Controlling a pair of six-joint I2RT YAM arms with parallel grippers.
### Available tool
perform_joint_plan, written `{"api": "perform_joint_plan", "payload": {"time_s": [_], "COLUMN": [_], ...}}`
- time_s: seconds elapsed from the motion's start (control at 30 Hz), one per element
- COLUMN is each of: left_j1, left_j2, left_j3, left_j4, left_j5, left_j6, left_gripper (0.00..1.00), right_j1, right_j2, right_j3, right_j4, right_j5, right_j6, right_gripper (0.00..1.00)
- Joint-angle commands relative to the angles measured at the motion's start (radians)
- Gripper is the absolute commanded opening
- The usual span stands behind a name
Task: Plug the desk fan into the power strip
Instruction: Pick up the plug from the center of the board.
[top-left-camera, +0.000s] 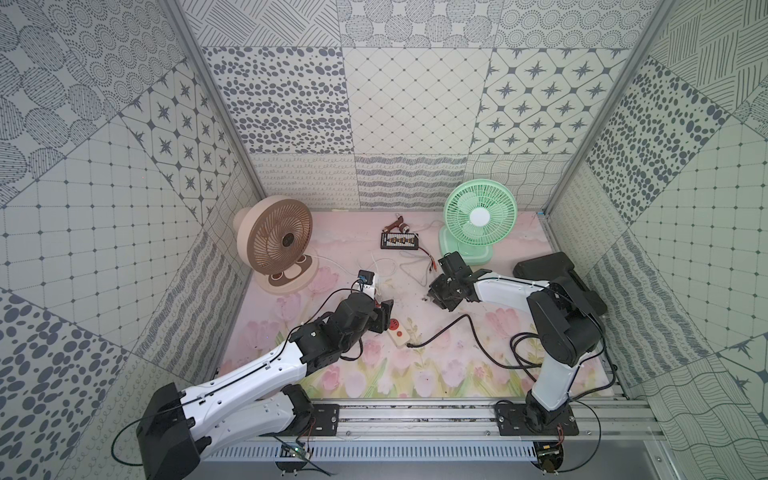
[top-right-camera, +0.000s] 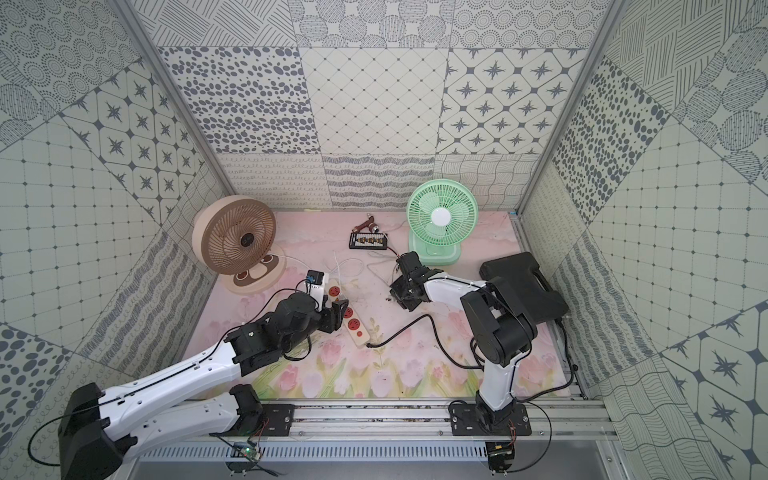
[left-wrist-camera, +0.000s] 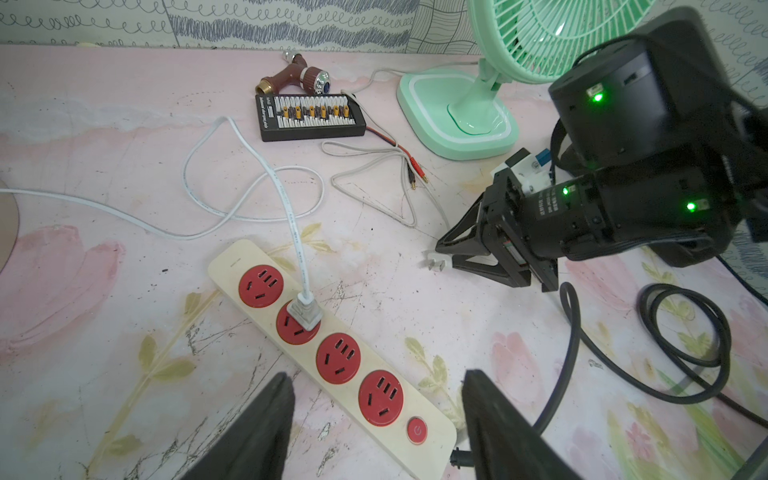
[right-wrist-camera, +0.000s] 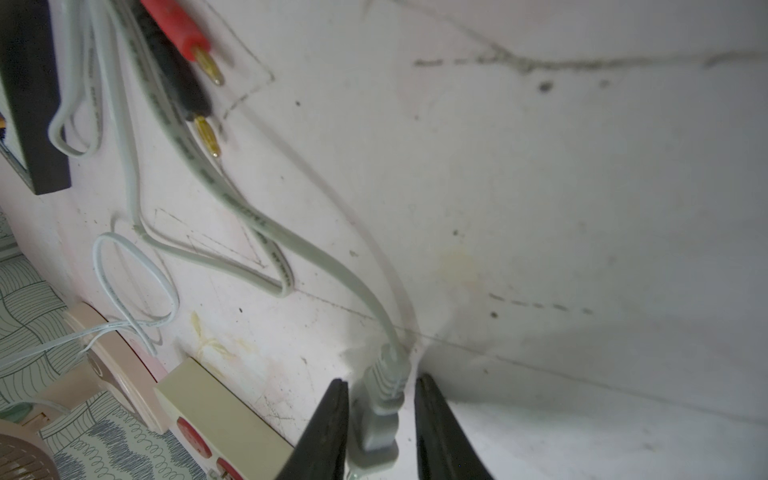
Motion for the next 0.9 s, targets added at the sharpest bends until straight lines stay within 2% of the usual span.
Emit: {"api": "perform_joint_plan", "payload": {"time_s": [0.0,0.1,0.43,0.57,0.67,0.87], "left_j1": [0.011,0.012,0.011,0.01,0.012,0.01], "left_j2": [-0.009,-0.012,-0.033,-0.039,-0.044,-0.062], "left_j3": [-0.005,-0.006,-0.015,-0.017,-0.018,-0.036], "left_j4": [0.044,0.045,0.049,0.049,0.047,0.056], "left_j5": [-0.013,-0.011,-0.009,-0.007,-0.003,-0.001], "left_j6": [0.022,0.022,0.024,0.024,0.018,0.003], "left_gripper": [0.69,0.69,0.7,0.74,0.76,0.79], "right_j1": [0.013,0.016,0.019,0.018,0.014,0.014], "right_j2": [0.029,0.038,-0.006,-0.07,-0.104,-0.172], "right_j3": [0.019,0.018,-0.022,-0.075,-0.111,-0.124], "right_j4": [0.013,0.027,0.152,0.277,0.403,0.402], "right_j5": [0.006,0.007,-0.001,-0.023,-0.109,-0.188], "right_j6": [0.138,0.148,0.096,0.004,-0.1,-0.332], "right_gripper": [0.31,0.29,0.0,0.0,0.0,0.0]}}
